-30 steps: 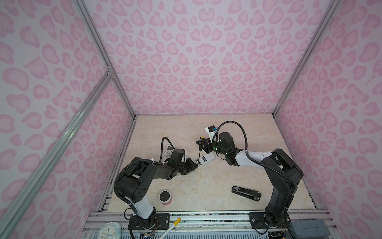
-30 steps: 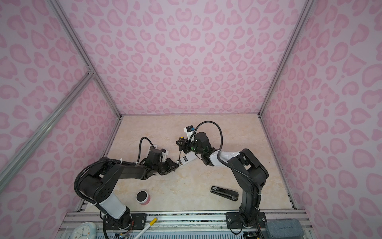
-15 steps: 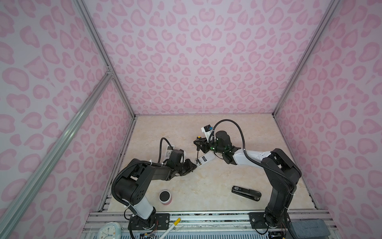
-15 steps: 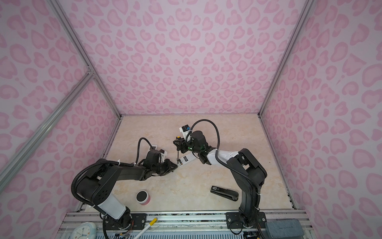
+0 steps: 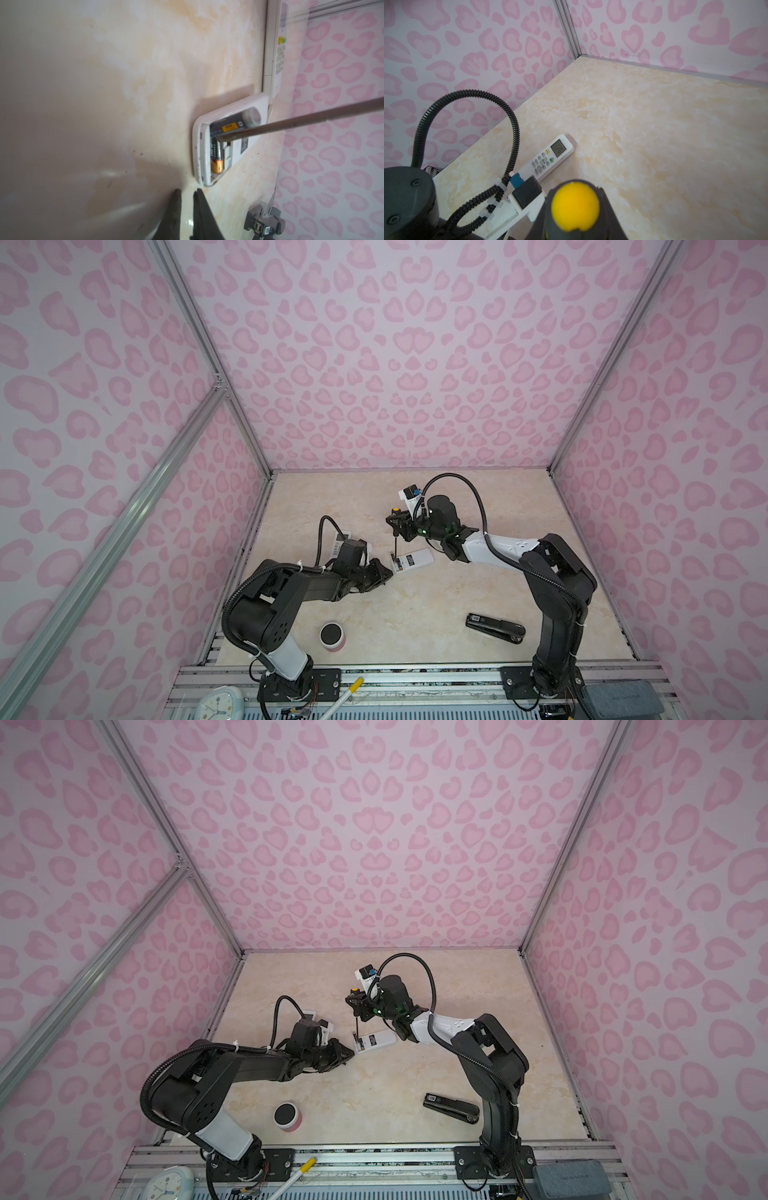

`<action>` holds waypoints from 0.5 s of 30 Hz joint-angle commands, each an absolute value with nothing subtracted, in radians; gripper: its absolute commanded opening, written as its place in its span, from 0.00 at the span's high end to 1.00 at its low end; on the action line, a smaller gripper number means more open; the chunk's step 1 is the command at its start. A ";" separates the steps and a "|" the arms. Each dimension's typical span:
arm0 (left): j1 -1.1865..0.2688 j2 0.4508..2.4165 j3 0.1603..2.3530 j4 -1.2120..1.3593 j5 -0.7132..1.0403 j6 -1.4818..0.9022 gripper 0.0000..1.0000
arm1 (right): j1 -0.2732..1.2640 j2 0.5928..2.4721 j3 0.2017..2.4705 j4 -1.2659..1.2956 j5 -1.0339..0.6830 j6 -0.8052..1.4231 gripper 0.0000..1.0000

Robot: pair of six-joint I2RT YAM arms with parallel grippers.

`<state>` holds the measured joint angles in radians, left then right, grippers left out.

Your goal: Unload the batteries from the remote control

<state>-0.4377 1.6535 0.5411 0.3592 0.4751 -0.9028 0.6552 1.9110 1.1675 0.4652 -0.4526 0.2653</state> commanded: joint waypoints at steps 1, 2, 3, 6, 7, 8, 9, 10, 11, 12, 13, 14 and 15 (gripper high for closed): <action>-0.423 1.654 0.538 0.197 0.397 -0.870 0.82 | 0.657 1.931 1.180 0.457 -0.468 0.254 1.00; -0.418 1.650 0.539 0.196 0.400 -0.868 0.82 | 0.657 1.935 1.184 0.458 -0.468 0.256 1.00; -0.414 1.648 0.540 0.196 0.401 -0.864 0.82 | 0.657 1.939 1.189 0.459 -0.468 0.259 1.00; -0.403 1.638 0.543 0.196 0.403 -0.855 0.81 | 0.658 1.944 1.203 0.458 -0.475 0.261 1.00; -0.400 1.636 0.545 0.196 0.404 -0.851 0.81 | 0.657 1.944 1.206 0.455 -0.474 0.260 1.00; -0.398 1.634 0.549 0.196 0.406 -0.846 0.80 | 0.656 1.944 1.213 0.448 -0.473 0.257 1.00; -0.396 1.633 0.553 0.166 0.408 -0.842 0.79 | 0.654 1.944 1.219 0.441 -0.475 0.253 1.00; -0.396 1.633 0.558 0.164 0.409 -0.839 0.78 | 0.652 1.944 1.224 0.434 -0.474 0.250 1.00; -0.396 1.632 0.560 0.164 0.411 -0.836 0.77 | 0.649 1.945 1.233 0.426 -0.476 0.247 1.00; -0.396 1.632 0.564 0.165 0.413 -0.835 0.76 | 0.645 1.946 1.241 0.419 -0.476 0.246 1.00; -0.397 1.634 0.565 0.167 0.416 -0.834 0.75 | 0.642 1.948 1.247 0.414 -0.477 0.245 1.00; -0.397 1.636 0.567 0.170 0.417 -0.833 0.74 | 0.638 1.951 1.254 0.406 -0.479 0.243 1.00; -0.396 1.638 0.569 0.170 0.419 -0.832 0.74 | 0.635 1.955 1.264 0.394 -0.480 0.240 1.00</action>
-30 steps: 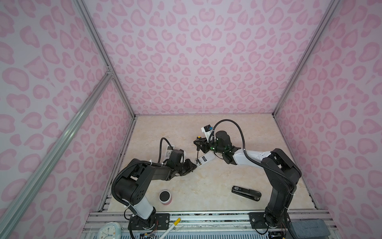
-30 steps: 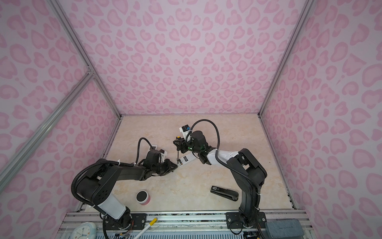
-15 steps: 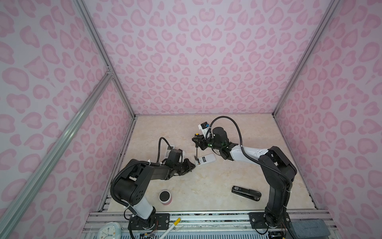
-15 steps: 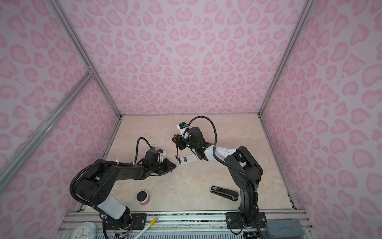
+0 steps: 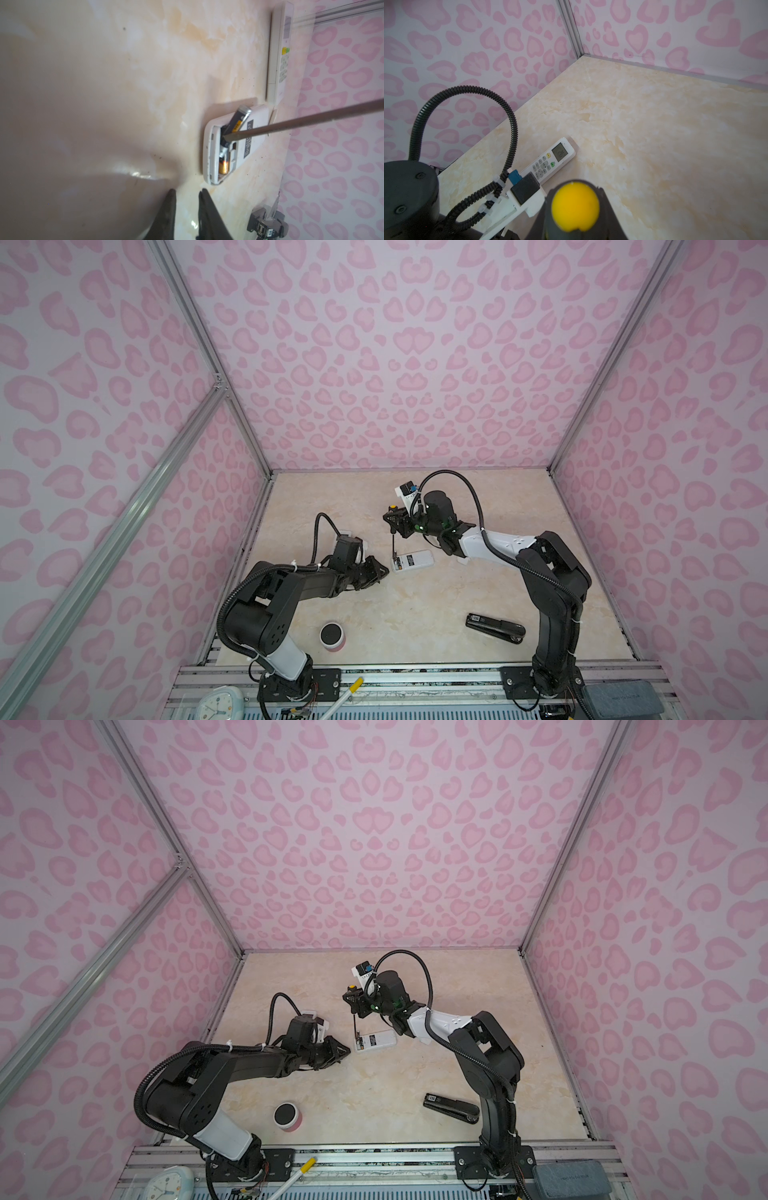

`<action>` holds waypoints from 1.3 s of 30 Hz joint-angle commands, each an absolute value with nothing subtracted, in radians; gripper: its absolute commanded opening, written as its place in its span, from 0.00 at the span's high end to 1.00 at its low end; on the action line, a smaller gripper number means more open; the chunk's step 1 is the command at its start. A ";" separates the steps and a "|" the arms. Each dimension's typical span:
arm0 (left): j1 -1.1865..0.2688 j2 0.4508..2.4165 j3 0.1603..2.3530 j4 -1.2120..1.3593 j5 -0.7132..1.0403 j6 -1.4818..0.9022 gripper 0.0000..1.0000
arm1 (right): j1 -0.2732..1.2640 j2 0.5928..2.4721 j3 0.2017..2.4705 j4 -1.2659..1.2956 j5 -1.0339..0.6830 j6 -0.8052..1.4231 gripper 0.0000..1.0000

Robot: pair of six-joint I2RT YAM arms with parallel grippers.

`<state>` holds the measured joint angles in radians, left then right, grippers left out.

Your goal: Unload the batteries from the remote control

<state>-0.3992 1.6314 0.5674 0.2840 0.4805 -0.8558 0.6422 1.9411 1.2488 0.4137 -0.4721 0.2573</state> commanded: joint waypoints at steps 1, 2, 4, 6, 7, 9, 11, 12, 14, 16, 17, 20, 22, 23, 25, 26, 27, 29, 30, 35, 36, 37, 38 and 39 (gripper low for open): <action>-0.396 1.639 0.569 0.170 0.419 -0.832 0.74 | 0.635 1.958 1.271 0.382 -0.481 0.235 1.00; -0.396 1.641 0.570 0.170 0.420 -0.828 0.74 | 0.632 1.960 1.279 0.370 -0.479 0.230 1.00; -0.396 1.646 0.571 0.173 0.423 -0.830 0.73 | 0.628 1.959 1.285 0.355 -0.474 0.227 1.00; -0.396 1.649 0.571 0.179 0.426 -0.828 0.73 | 0.625 1.949 1.284 0.352 -0.471 0.232 1.00; -0.397 1.651 0.571 0.178 0.426 -0.828 0.72 | 0.623 1.942 1.282 0.352 -0.472 0.237 1.00; -0.396 1.651 0.575 0.177 0.428 -0.825 0.72 | 0.623 1.921 1.269 0.355 -0.466 0.253 1.00; -0.396 1.650 0.579 0.182 0.432 -0.827 0.72 | 0.624 1.901 1.248 0.365 -0.454 0.273 1.00; -0.396 1.651 0.582 0.183 0.435 -0.825 0.72 | 0.625 1.892 1.235 0.372 -0.447 0.284 1.00; -0.396 1.652 0.588 0.183 0.438 -0.825 0.72 | 0.626 1.876 1.211 0.382 -0.432 0.299 1.00; -0.396 1.657 0.594 0.183 0.445 -0.826 0.72 | 0.634 1.860 1.192 0.387 -0.413 0.302 1.00; -0.396 1.659 0.599 0.184 0.448 -0.827 0.73 | 0.638 1.854 1.183 0.386 -0.406 0.301 1.00; -0.396 1.669 0.606 0.183 0.454 -0.833 0.73 | 0.654 1.845 1.171 0.372 -0.375 0.297 1.00; -0.397 1.672 0.609 0.184 0.455 -0.836 0.74 | 0.669 1.843 1.169 0.361 -0.352 0.279 1.00; -0.397 1.674 0.612 0.184 0.455 -0.837 0.74 | 0.677 1.845 1.169 0.355 -0.341 0.269 1.00; -0.396 1.676 0.615 0.183 0.457 -0.839 0.74 | 0.689 1.848 1.174 0.340 -0.322 0.249 1.00; -0.396 1.677 0.614 0.183 0.457 -0.838 0.74 | 0.695 1.850 1.176 0.336 -0.310 0.241 1.00; -0.396 1.679 0.616 0.183 0.456 -0.840 0.74 | 0.701 1.851 1.177 0.334 -0.298 0.231 1.00; -0.396 1.680 0.617 0.183 0.456 -0.843 0.75 | 0.711 1.852 1.180 0.327 -0.272 0.211 1.00; -0.396 1.682 0.618 0.183 0.455 -0.844 0.75 | 0.718 1.850 1.181 0.322 -0.258 0.199 1.00; -0.396 1.683 0.620 0.183 0.456 -0.845 0.75 | 0.738 1.841 1.185 0.312 -0.202 0.161 1.00; -0.396 1.685 0.621 0.183 0.456 -0.846 0.76 | 0.742 1.839 1.185 0.314 -0.192 0.153 1.00; -0.396 1.686 0.621 0.183 0.456 -0.845 0.75 | 0.745 1.839 1.186 0.315 -0.186 0.148 1.00; -0.396 1.686 0.622 0.183 0.455 -0.846 0.76 | 0.747 1.839 1.183 0.319 -0.182 0.143 1.00; -0.396 1.686 0.621 0.183 0.456 -0.846 0.76 | 0.749 1.840 1.186 0.322 -0.180 0.140 1.00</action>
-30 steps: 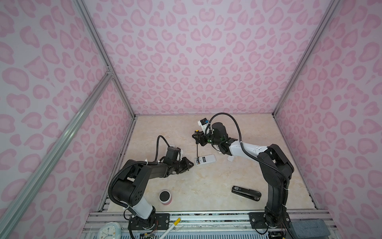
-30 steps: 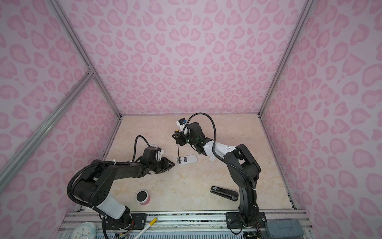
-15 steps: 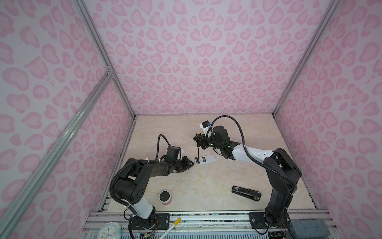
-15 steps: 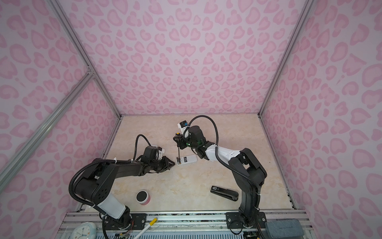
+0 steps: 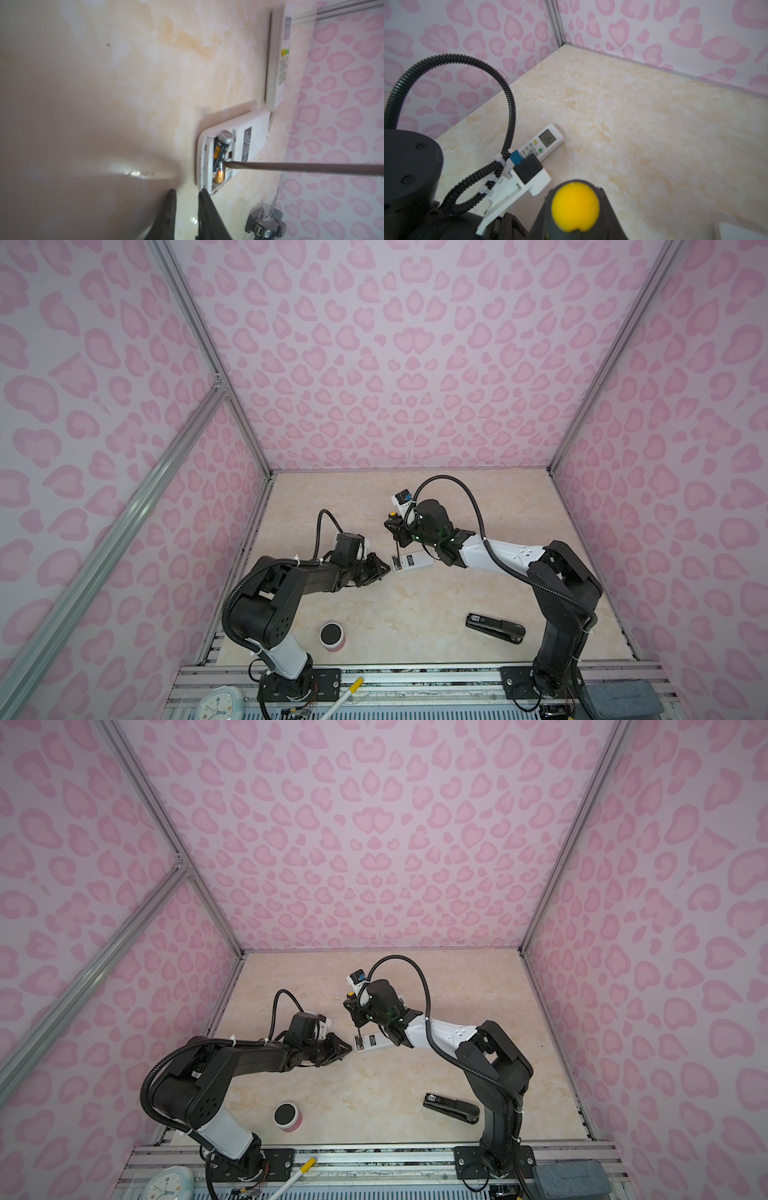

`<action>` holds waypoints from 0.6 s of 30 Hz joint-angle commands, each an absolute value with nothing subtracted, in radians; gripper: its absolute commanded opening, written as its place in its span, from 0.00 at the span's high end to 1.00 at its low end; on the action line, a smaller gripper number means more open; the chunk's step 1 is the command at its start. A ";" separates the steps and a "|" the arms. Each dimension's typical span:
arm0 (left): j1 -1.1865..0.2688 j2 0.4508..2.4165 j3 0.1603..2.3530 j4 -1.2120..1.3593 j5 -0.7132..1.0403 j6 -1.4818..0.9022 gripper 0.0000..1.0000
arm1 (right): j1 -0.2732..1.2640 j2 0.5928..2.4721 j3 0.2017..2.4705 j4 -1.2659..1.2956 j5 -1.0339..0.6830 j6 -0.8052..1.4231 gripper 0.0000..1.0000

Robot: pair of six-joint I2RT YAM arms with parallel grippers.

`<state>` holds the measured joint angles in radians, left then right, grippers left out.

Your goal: Unload the batteries from the remote control

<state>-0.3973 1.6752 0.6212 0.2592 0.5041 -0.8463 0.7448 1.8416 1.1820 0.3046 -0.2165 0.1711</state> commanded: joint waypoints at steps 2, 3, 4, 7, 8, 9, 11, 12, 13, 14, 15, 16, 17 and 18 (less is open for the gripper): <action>-0.397 1.687 0.622 0.183 0.456 -0.847 0.76 | 0.750 1.846 1.187 0.322 -0.174 0.135 1.00; -0.396 1.689 0.622 0.183 0.456 -0.848 0.76 | 0.752 1.850 1.189 0.321 -0.172 0.132 1.00; -0.396 1.691 0.623 0.183 0.455 -0.847 0.76 | 0.752 1.852 1.190 0.323 -0.172 0.132 1.00; -0.396 1.695 0.621 0.211 0.457 -0.847 0.76 | 0.752 1.858 1.181 0.338 -0.170 0.130 1.00; -0.396 1.697 0.620 0.213 0.457 -0.848 0.76 | 0.755 1.859 1.176 0.345 -0.168 0.129 1.00; -0.396 1.700 0.621 0.216 0.458 -0.849 0.76 | 0.755 1.862 1.172 0.352 -0.166 0.127 1.00; -0.396 1.707 0.618 0.221 0.462 -0.853 0.76 | 0.755 1.868 1.167 0.362 -0.166 0.127 1.00; -0.396 1.709 0.618 0.227 0.464 -0.857 0.76 | 0.755 1.871 1.164 0.367 -0.168 0.129 1.00; -0.396 1.712 0.614 0.231 0.465 -0.860 0.76 | 0.756 1.872 1.158 0.376 -0.170 0.130 1.00; -0.397 1.713 0.613 0.235 0.468 -0.864 0.76 | 0.756 1.872 1.149 0.383 -0.170 0.132 1.00; -0.398 1.713 0.610 0.239 0.469 -0.869 0.77 | 0.761 1.870 1.139 0.393 -0.167 0.132 1.00; -0.397 1.714 0.608 0.242 0.469 -0.872 0.77 | 0.764 1.867 1.133 0.397 -0.162 0.131 1.00; -0.398 1.713 0.606 0.245 0.470 -0.878 0.77 | 0.769 1.863 1.122 0.401 -0.154 0.126 1.00; -0.398 1.714 0.603 0.251 0.472 -0.881 0.77 | 0.774 1.861 1.113 0.405 -0.146 0.123 1.00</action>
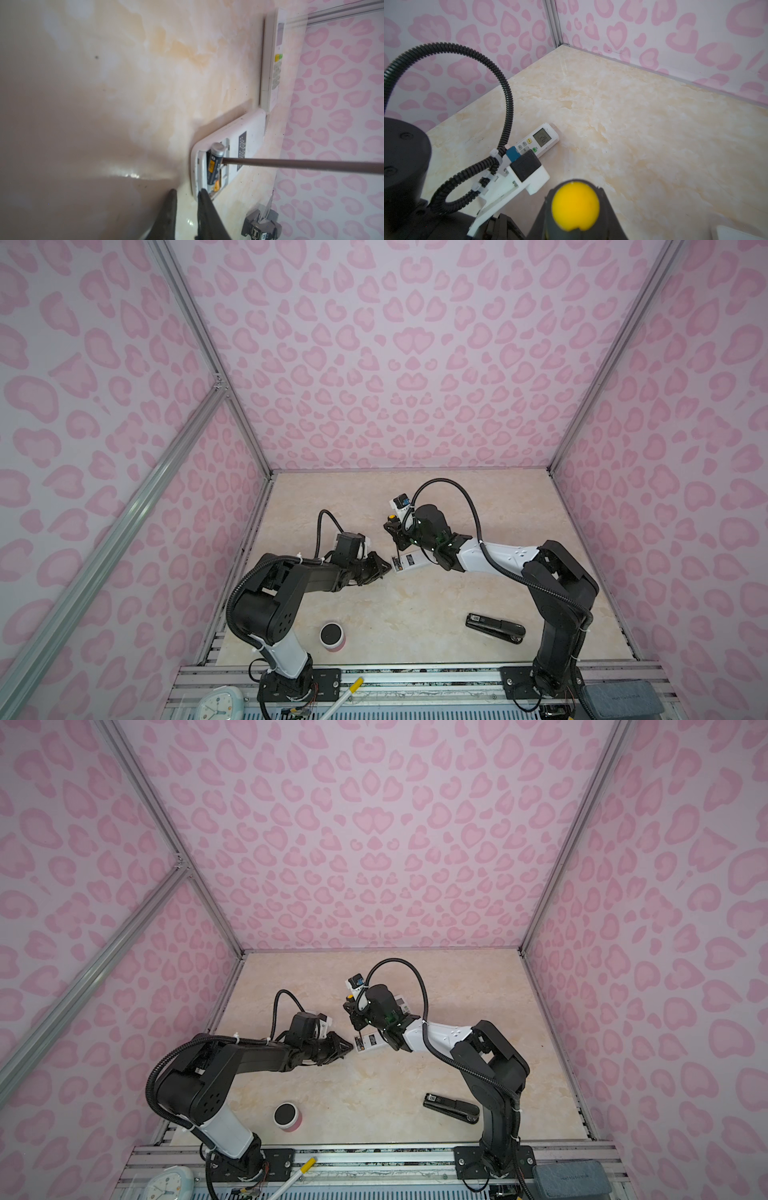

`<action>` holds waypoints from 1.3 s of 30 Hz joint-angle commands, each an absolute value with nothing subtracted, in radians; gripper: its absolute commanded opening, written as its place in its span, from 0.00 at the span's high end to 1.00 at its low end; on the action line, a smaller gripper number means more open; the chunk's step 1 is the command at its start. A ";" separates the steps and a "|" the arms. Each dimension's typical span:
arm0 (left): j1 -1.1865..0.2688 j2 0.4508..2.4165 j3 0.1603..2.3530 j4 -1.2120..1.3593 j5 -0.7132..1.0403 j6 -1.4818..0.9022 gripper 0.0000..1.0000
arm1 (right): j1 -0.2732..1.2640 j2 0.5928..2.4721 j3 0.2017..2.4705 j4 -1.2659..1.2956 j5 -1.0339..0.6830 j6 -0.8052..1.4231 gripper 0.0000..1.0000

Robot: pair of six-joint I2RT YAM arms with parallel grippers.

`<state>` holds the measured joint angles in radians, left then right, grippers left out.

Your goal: Unload the batteries from the remote control

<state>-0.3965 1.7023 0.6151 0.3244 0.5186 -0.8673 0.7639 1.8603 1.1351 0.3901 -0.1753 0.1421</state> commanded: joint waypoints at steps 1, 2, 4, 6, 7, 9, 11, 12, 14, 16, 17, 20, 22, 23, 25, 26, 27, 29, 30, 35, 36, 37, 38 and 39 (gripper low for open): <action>-0.397 1.714 0.600 0.254 0.474 -0.885 0.77 | 0.777 1.858 1.106 0.408 -0.140 0.123 1.00; -0.397 1.717 0.599 0.259 0.476 -0.890 0.77 | 0.780 1.856 1.099 0.415 -0.138 0.129 1.00; -0.397 1.722 0.593 0.269 0.482 -0.896 0.77 | 0.781 1.853 1.084 0.432 -0.136 0.151 1.00; -0.398 1.725 0.586 0.279 0.487 -0.905 0.77 | 0.774 1.849 1.070 0.460 -0.140 0.195 1.00; -0.397 1.726 0.584 0.281 0.487 -0.908 0.78 | 0.766 1.847 1.065 0.477 -0.153 0.221 1.00; -0.397 1.728 0.579 0.286 0.490 -0.915 0.78 | 0.749 1.842 1.044 0.522 -0.177 0.283 1.00; -0.397 1.729 0.575 0.290 0.490 -0.921 0.79 | 0.742 1.841 1.034 0.541 -0.188 0.311 1.00; -0.397 1.726 0.574 0.289 0.490 -0.921 0.79 | 0.739 1.841 1.034 0.543 -0.193 0.318 1.00; -0.397 1.724 0.574 0.287 0.487 -0.920 0.79 | 0.736 1.841 1.033 0.545 -0.202 0.329 1.00; -0.399 1.725 0.571 0.288 0.488 -0.920 0.80 | 0.731 1.842 1.029 0.554 -0.211 0.347 1.00; -0.397 1.724 0.570 0.289 0.488 -0.923 0.80 | 0.726 1.842 1.027 0.560 -0.215 0.359 1.00; -0.397 1.721 0.567 0.289 0.486 -0.925 0.80 | 0.712 1.843 1.013 0.591 -0.227 0.399 1.00; -0.397 1.719 0.566 0.290 0.487 -0.925 0.80 | 0.708 1.840 1.007 0.593 -0.227 0.405 1.00; -0.397 1.718 0.566 0.288 0.487 -0.925 0.80 | 0.706 1.839 1.008 0.590 -0.227 0.406 1.00; -0.397 1.715 0.564 0.287 0.484 -0.923 0.80 | 0.704 1.833 1.004 0.592 -0.228 0.410 1.00; -0.397 1.712 0.563 0.284 0.485 -0.922 0.80 | 0.703 1.831 1.002 0.592 -0.227 0.410 1.00; -0.398 1.708 0.561 0.280 0.481 -0.920 0.80 | 0.703 1.829 1.000 0.595 -0.228 0.411 1.00; -0.397 1.698 0.553 0.273 0.474 -0.918 0.80 | 0.701 1.828 0.998 0.599 -0.229 0.414 1.00; -0.397 1.692 0.550 0.266 0.470 -0.916 0.81 | 0.700 1.827 0.996 0.602 -0.232 0.416 1.00; -0.398 1.675 0.526 0.253 0.460 -0.919 0.81 | 0.696 1.827 0.993 0.605 -0.233 0.416 1.00; -0.397 1.673 0.521 0.253 0.459 -0.918 0.81 | 0.696 1.827 0.995 0.599 -0.232 0.414 1.00; -0.398 1.671 0.517 0.252 0.458 -0.919 0.81 | 0.696 1.824 0.994 0.596 -0.230 0.412 1.00; -0.398 1.668 0.514 0.252 0.455 -0.919 0.81 | 0.696 1.822 0.996 0.592 -0.229 0.410 1.00; -0.397 1.662 0.508 0.253 0.452 -0.920 0.82 | 0.697 1.822 0.995 0.591 -0.227 0.407 1.00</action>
<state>-0.3985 1.6642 0.5255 0.3954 0.5182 -0.9237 0.6960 1.8286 0.9985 0.5732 -0.2188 0.4076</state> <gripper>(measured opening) 0.182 0.236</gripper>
